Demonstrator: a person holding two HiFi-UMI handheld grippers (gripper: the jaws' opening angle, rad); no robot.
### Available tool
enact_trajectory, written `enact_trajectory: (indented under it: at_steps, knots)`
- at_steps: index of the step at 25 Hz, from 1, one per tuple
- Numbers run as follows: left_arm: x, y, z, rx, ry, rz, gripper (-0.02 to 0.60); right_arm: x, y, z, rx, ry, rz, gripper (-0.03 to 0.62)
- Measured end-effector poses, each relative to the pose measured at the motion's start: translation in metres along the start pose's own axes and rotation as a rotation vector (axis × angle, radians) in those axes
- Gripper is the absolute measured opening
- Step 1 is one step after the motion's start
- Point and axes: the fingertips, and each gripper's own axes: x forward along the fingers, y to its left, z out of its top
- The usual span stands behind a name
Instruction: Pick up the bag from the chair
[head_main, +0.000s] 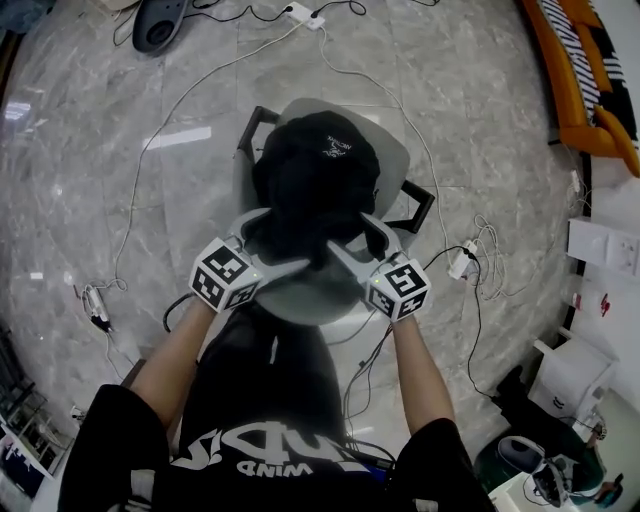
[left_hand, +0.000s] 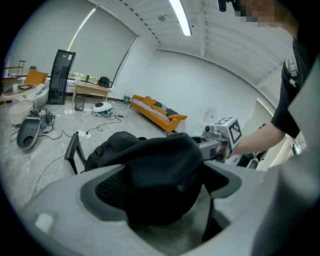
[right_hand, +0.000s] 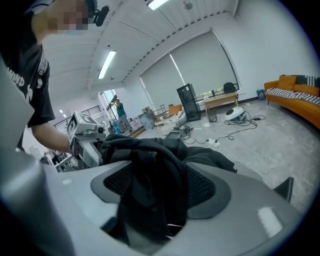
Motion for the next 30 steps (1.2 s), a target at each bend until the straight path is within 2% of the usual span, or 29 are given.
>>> enact_trajectory:
  at_steps: [7,11,20,25,30]
  knots:
    - [-0.001,0.006,0.0,-0.031,0.005,-0.021,0.396,0.011,0.002,-0.001,0.027,0.008,0.017,0.27]
    - [0.001,0.009,0.001,-0.044,0.012,-0.03,0.335,0.012,-0.003,-0.004,0.029,0.006,-0.002,0.189]
    - [0.008,0.01,0.006,-0.106,0.007,-0.036,0.205,0.009,-0.008,-0.009,0.069,0.001,-0.053,0.083]
    - [0.005,0.01,0.013,-0.101,-0.028,0.005,0.148,0.004,-0.005,-0.003,0.077,-0.021,-0.059,0.066]
    - [-0.004,0.006,0.023,-0.087,-0.057,0.012,0.129,-0.003,0.004,0.009,0.093,-0.083,-0.063,0.064]
